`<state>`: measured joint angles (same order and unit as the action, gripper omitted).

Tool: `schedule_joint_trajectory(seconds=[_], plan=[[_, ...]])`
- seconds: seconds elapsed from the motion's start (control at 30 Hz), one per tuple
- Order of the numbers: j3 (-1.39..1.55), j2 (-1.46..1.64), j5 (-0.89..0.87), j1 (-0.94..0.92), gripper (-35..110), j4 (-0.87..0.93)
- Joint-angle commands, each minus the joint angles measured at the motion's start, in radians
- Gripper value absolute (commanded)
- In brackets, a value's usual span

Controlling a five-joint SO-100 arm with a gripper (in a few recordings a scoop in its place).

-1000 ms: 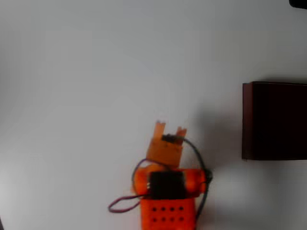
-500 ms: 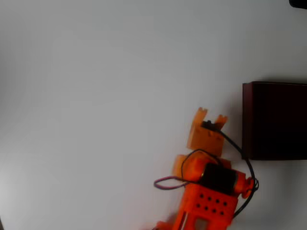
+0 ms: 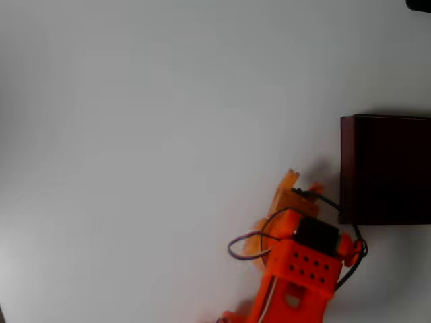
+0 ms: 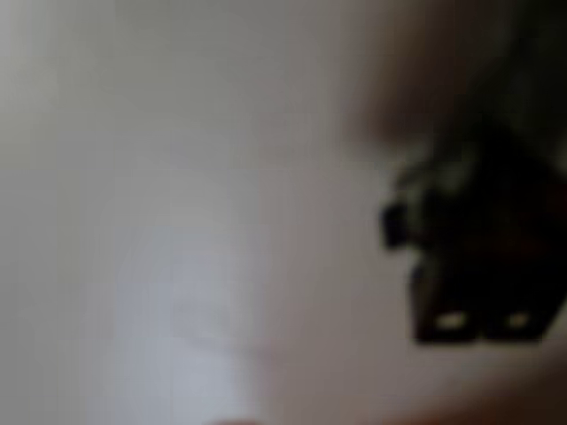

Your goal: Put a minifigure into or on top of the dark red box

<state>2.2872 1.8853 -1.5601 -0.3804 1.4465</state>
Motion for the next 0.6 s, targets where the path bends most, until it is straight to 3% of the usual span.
schedule_joint_trajectory(seconds=[0.0, 0.57], plan=[[0.017, 0.000, -0.026, -0.002, 20, -0.011], [0.110, 0.014, 0.080, -0.118, 19, -0.141]])
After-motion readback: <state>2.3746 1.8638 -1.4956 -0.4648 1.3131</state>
